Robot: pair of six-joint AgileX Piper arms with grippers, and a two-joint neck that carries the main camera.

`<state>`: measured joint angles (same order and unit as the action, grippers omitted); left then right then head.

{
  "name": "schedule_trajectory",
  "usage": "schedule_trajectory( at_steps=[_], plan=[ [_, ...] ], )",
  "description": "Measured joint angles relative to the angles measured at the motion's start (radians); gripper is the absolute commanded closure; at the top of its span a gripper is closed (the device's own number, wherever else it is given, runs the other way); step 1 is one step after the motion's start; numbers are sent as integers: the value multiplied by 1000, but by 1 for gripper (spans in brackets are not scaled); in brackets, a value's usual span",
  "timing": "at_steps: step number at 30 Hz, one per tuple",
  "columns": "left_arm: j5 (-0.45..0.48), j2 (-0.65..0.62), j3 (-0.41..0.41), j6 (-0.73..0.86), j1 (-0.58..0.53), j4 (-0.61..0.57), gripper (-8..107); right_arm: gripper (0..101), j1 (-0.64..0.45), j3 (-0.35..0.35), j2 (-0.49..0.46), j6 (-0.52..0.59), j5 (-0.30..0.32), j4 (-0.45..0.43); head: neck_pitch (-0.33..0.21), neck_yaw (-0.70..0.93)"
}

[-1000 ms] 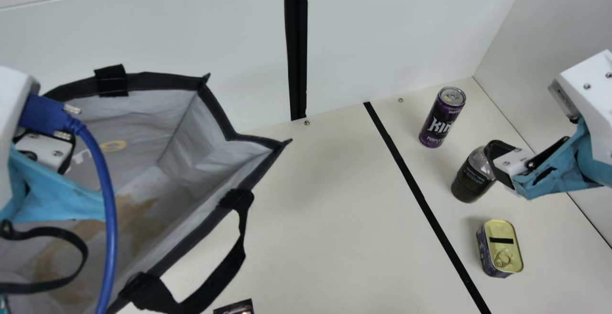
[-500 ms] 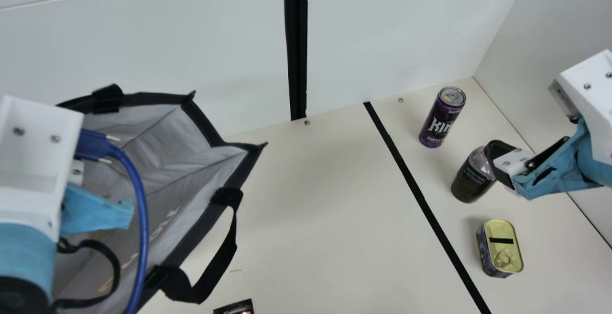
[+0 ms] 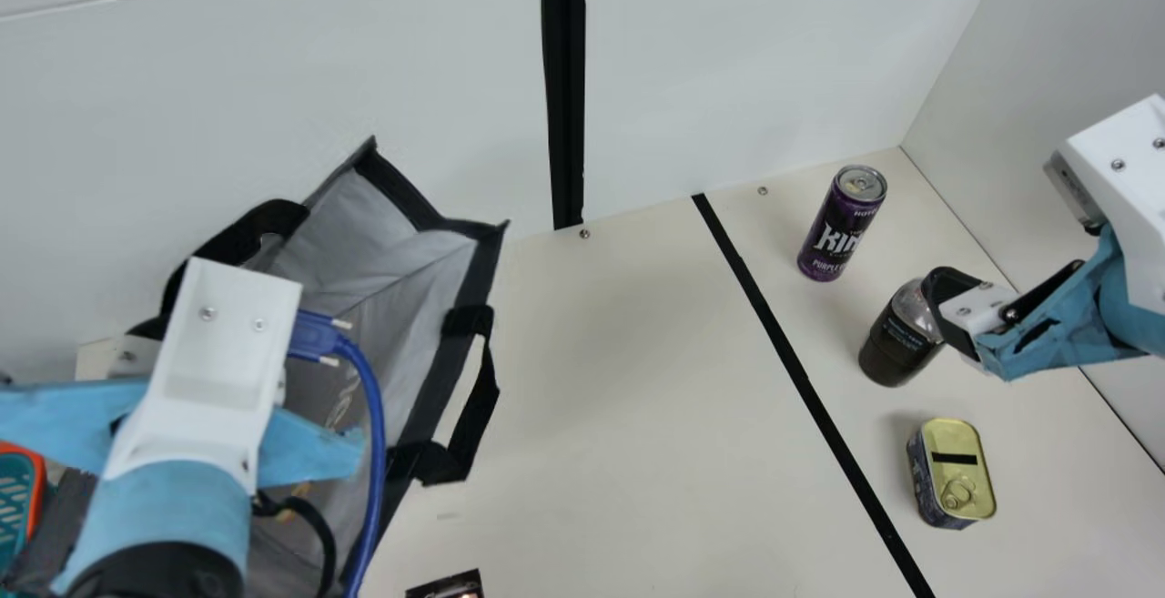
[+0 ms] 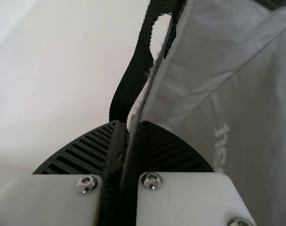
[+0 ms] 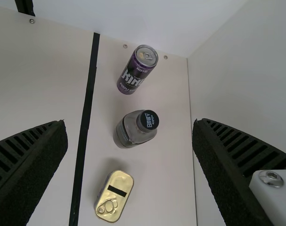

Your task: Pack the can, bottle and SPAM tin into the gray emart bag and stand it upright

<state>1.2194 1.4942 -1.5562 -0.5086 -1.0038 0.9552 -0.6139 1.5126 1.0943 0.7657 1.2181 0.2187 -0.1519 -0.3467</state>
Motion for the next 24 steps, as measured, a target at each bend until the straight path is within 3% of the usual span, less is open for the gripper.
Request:
schedule_trajectory(
  at_steps=[24],
  plan=[
    [1,41,-15,-19,-61,-274,107,6,0,0,0,0,0,0,0,-2]
  ],
)
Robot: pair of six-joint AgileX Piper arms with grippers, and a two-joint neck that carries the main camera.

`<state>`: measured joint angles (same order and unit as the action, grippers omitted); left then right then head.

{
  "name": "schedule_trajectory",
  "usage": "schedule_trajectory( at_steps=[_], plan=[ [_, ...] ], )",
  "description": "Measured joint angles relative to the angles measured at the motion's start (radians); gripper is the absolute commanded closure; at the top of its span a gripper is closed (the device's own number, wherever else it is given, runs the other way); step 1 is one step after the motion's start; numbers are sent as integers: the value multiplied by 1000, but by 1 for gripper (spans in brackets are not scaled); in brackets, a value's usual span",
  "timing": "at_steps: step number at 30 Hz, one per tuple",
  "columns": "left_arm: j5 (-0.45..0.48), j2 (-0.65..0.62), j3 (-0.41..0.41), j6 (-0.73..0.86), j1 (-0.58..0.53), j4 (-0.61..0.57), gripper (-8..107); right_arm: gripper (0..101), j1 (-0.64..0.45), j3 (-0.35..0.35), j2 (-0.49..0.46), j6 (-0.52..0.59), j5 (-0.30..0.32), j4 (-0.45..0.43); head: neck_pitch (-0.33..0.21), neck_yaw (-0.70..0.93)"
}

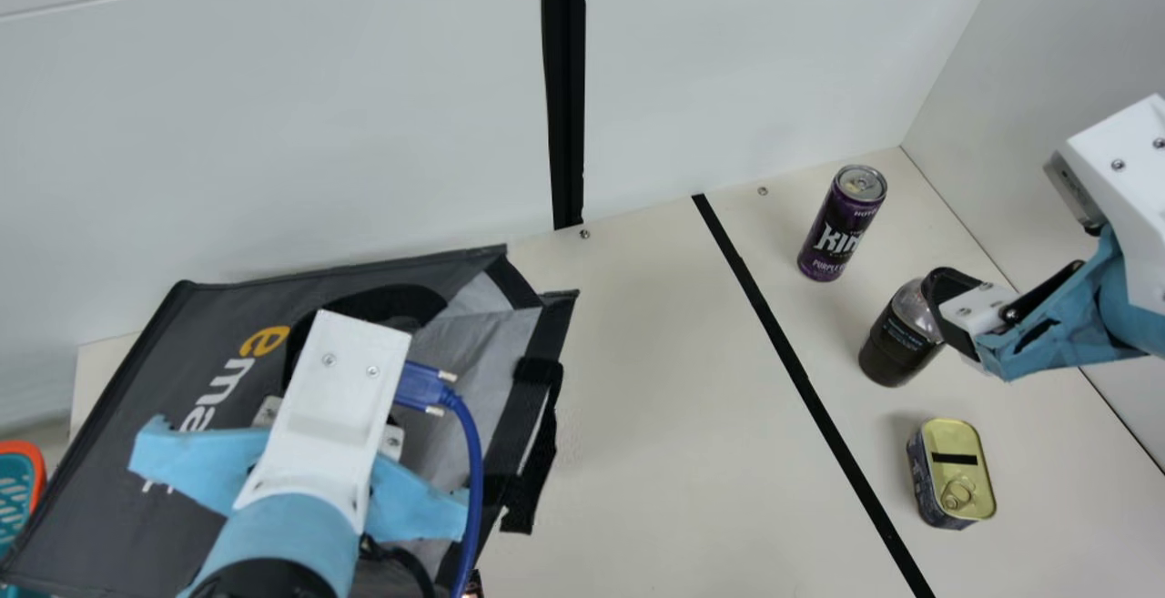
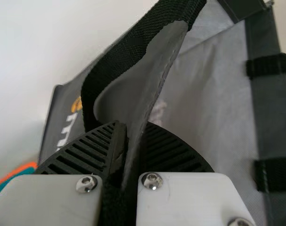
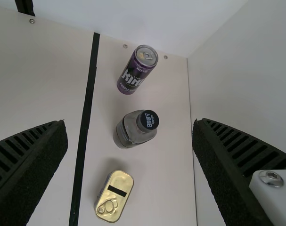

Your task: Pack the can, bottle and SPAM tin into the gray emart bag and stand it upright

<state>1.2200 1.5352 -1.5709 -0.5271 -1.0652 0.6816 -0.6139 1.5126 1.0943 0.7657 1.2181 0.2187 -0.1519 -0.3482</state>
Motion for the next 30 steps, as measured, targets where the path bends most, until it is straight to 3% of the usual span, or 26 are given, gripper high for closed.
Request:
schedule_trajectory(
  at_steps=[6,30],
  plan=[
    [-31,-2,6,9,37,-111,107,6,0,0,0,0,0,0,0,2],
    [-292,-66,206,135,274,-574,107,6,0,0,0,0,0,0,0,0]
  ],
)
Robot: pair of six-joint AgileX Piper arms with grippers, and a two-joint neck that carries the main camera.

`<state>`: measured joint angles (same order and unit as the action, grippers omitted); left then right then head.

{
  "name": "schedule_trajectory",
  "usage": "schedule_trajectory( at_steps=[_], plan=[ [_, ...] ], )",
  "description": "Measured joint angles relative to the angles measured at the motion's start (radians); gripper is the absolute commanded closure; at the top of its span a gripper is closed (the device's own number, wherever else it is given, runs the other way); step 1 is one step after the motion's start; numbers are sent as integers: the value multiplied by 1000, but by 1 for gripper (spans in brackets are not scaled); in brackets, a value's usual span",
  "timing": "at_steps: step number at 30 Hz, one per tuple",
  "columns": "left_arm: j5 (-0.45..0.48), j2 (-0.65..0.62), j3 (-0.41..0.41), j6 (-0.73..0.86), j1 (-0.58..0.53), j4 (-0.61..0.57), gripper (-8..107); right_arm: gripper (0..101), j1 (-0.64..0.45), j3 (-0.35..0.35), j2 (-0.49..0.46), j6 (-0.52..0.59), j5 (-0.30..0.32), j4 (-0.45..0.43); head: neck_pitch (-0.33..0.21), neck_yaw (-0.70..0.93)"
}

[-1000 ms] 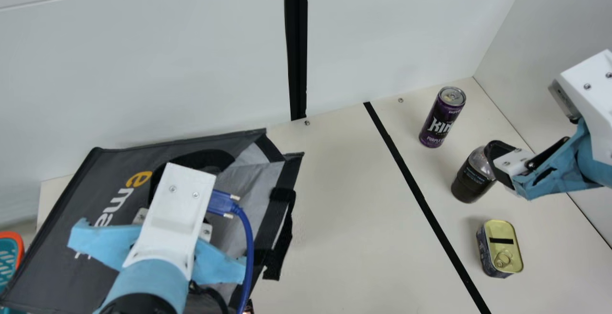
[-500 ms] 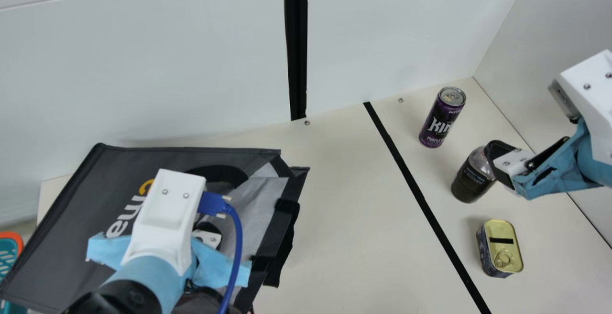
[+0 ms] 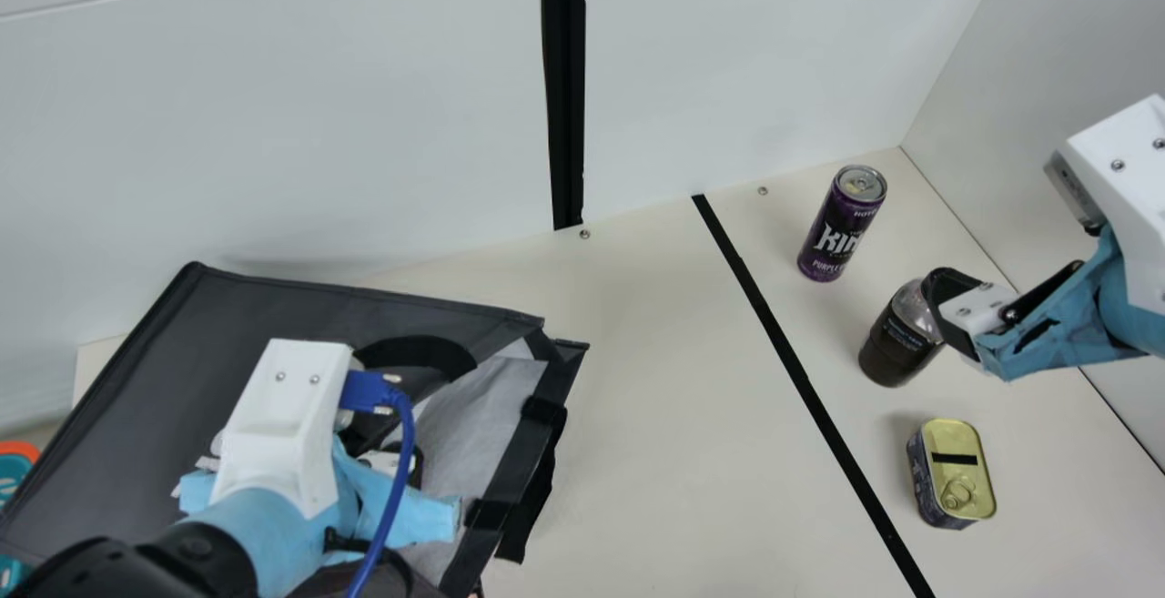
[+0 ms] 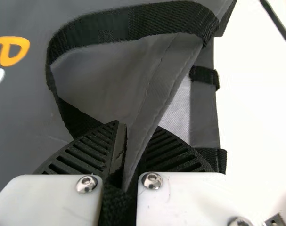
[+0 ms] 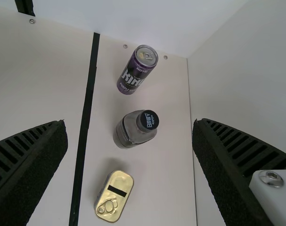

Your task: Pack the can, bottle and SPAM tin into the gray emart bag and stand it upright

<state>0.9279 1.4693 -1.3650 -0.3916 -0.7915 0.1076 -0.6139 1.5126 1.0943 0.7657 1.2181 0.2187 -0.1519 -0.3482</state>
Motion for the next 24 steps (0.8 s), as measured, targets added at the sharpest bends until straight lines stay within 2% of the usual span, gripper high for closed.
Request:
schedule_trajectory(
  at_steps=[18,24],
  plan=[
    [-133,-34,109,174,133,-328,107,6,0,0,0,0,0,0,0,0],
    [-164,-44,138,229,162,-403,107,6,0,0,0,0,0,0,0,2]
  ],
)
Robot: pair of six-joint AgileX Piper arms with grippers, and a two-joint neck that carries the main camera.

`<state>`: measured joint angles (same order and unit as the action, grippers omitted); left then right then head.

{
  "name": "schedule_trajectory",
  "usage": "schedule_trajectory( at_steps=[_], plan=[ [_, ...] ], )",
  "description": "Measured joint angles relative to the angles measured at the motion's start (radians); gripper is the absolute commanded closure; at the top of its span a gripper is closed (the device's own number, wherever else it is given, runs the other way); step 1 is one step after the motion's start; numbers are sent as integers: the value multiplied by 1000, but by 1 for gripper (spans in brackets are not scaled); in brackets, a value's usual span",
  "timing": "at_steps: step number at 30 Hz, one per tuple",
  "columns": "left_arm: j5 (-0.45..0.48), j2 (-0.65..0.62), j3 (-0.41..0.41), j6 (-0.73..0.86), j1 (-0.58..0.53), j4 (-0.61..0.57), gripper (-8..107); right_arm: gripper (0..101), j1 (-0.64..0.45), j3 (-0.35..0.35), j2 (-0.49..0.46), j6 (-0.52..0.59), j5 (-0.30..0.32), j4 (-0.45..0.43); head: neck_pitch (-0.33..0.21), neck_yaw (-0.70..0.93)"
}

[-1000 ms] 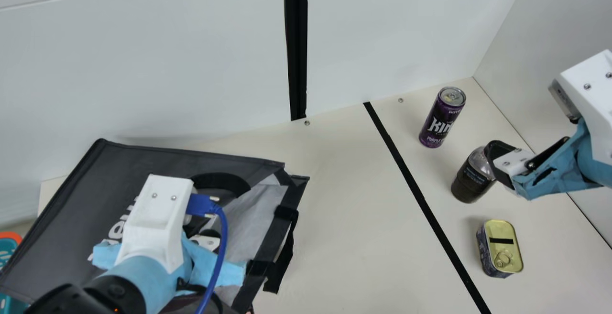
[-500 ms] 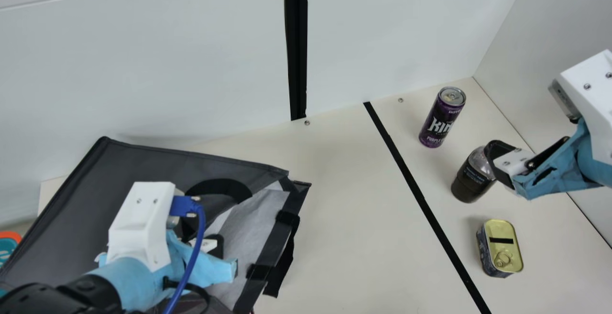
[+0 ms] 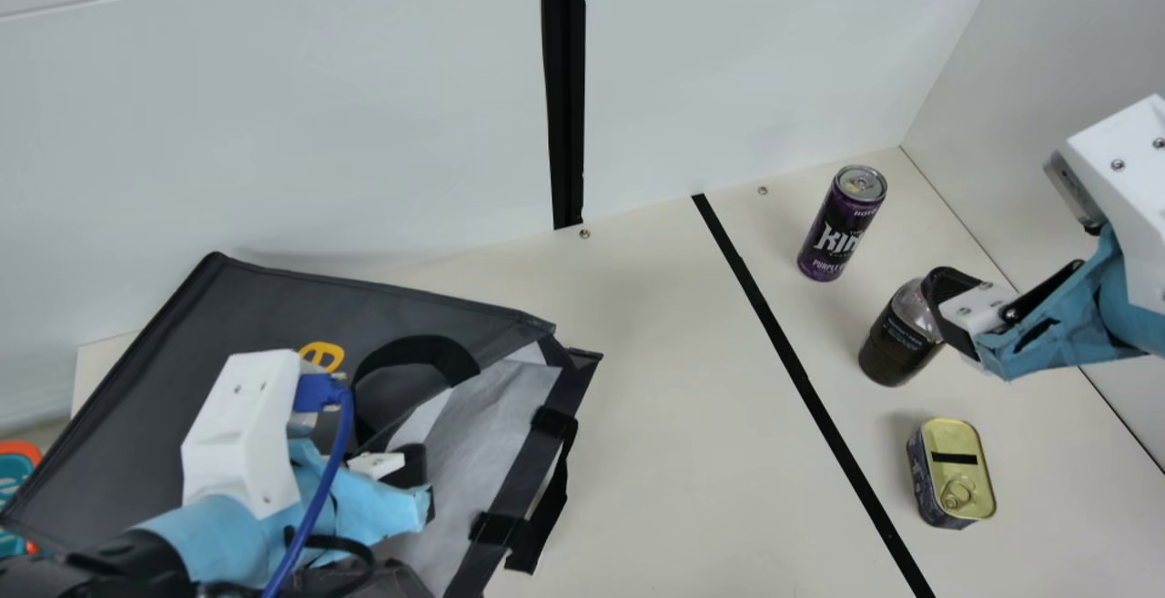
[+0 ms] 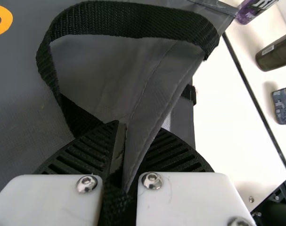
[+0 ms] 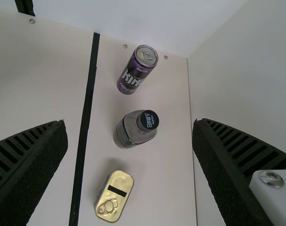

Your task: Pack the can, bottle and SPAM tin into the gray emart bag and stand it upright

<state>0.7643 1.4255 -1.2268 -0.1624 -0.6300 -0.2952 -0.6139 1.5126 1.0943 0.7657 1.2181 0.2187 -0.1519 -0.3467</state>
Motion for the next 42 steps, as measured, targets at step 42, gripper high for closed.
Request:
schedule_trajectory(
  at_steps=[42],
  plan=[
    [-94,22,37,-93,94,29,107,6,0,0,0,0,0,0,0,0]
  ],
)
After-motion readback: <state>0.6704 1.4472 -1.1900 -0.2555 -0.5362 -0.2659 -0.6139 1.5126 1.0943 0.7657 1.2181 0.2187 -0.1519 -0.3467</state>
